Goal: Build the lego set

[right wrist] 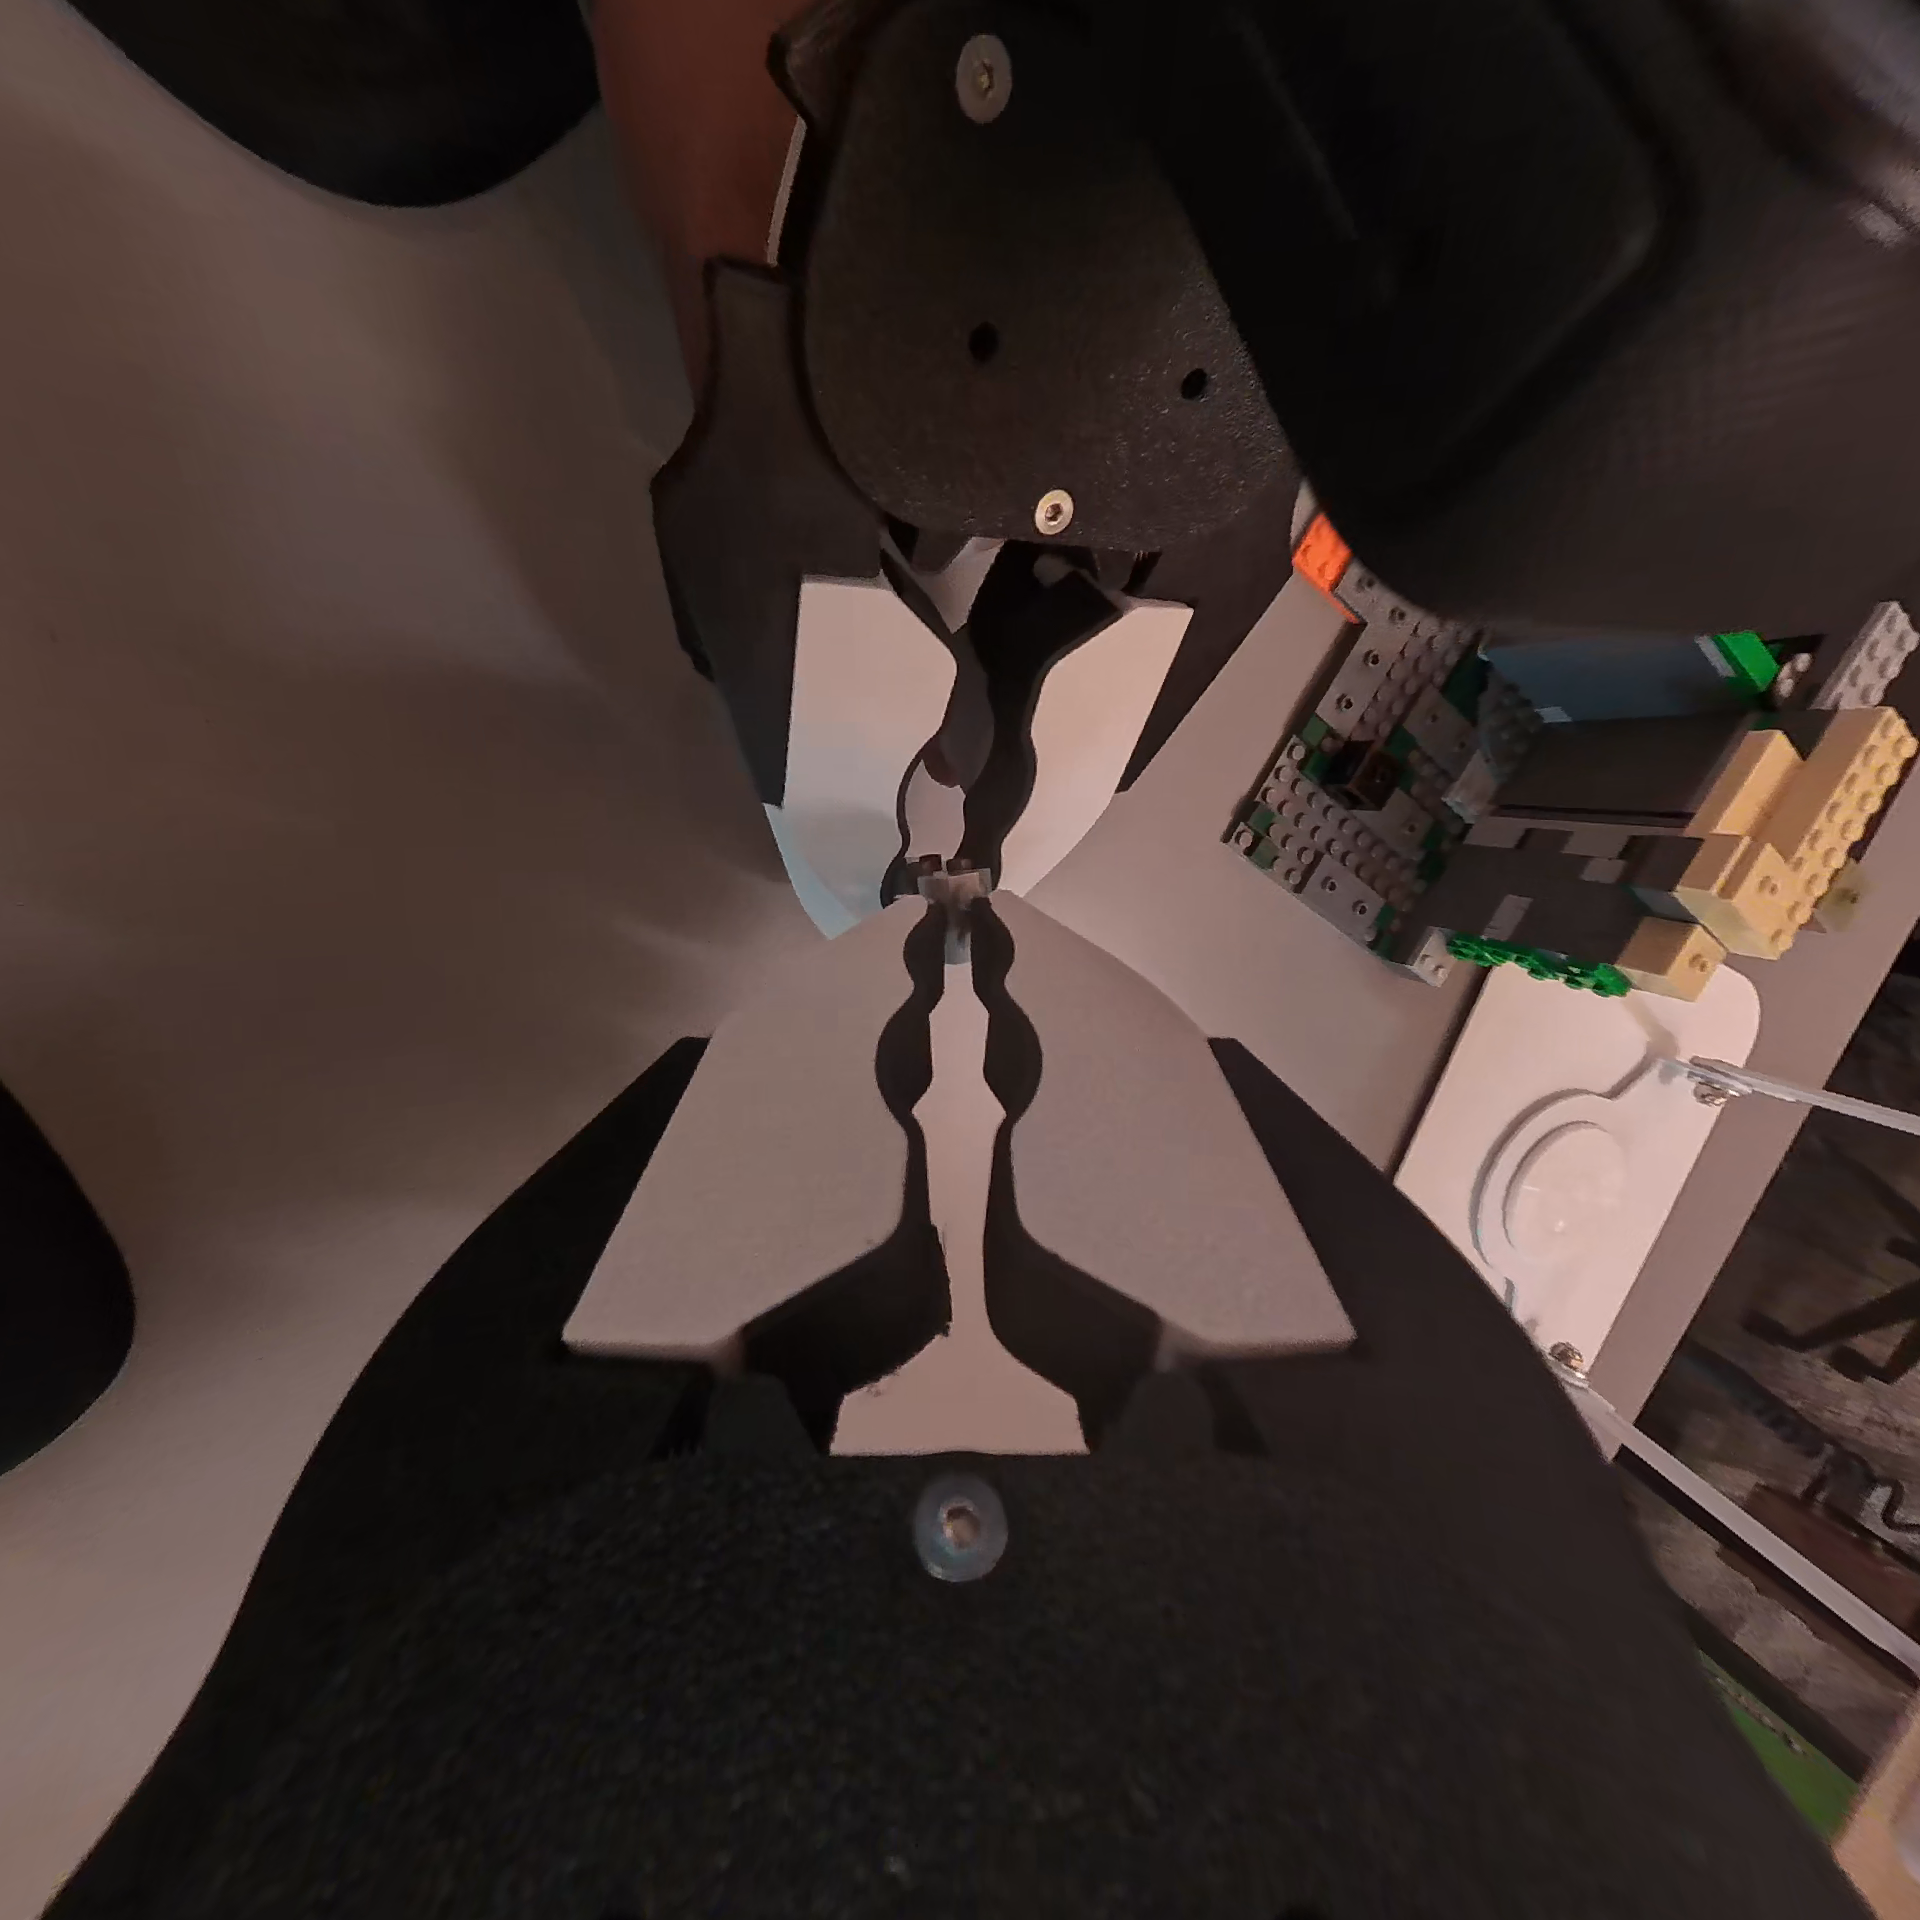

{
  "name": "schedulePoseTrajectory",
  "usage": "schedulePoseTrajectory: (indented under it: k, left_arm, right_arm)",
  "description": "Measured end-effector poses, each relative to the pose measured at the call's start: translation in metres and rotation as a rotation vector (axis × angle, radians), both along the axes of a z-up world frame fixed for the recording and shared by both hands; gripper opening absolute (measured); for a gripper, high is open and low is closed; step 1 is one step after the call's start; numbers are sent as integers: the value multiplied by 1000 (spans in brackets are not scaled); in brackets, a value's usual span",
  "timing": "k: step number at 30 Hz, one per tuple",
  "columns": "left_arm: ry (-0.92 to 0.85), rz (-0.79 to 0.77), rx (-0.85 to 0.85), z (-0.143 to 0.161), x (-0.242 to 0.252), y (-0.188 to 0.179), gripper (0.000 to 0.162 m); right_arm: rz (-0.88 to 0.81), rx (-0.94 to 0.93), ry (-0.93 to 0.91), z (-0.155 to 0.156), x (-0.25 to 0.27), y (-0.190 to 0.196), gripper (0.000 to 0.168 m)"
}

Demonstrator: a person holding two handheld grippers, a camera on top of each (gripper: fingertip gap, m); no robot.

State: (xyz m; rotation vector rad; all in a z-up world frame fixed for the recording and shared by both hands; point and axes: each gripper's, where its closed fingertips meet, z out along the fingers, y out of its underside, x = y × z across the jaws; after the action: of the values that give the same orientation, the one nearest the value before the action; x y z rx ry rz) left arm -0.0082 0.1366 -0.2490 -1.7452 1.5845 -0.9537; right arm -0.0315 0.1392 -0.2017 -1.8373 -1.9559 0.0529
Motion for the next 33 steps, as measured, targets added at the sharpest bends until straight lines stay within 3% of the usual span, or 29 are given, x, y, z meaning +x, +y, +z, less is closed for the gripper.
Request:
schedulePoseTrajectory:
  k: [12, 33]
  left_arm:
    - [8, 67, -69, 1, -5, 10, 17]
    - [-4, 145, 13, 8, -4, 21, 17]
  right_arm:
    - [-47, 167, -4, 2, -6, 11, 4]
    - [-230, 148, 229, 6, -9, 15, 0]
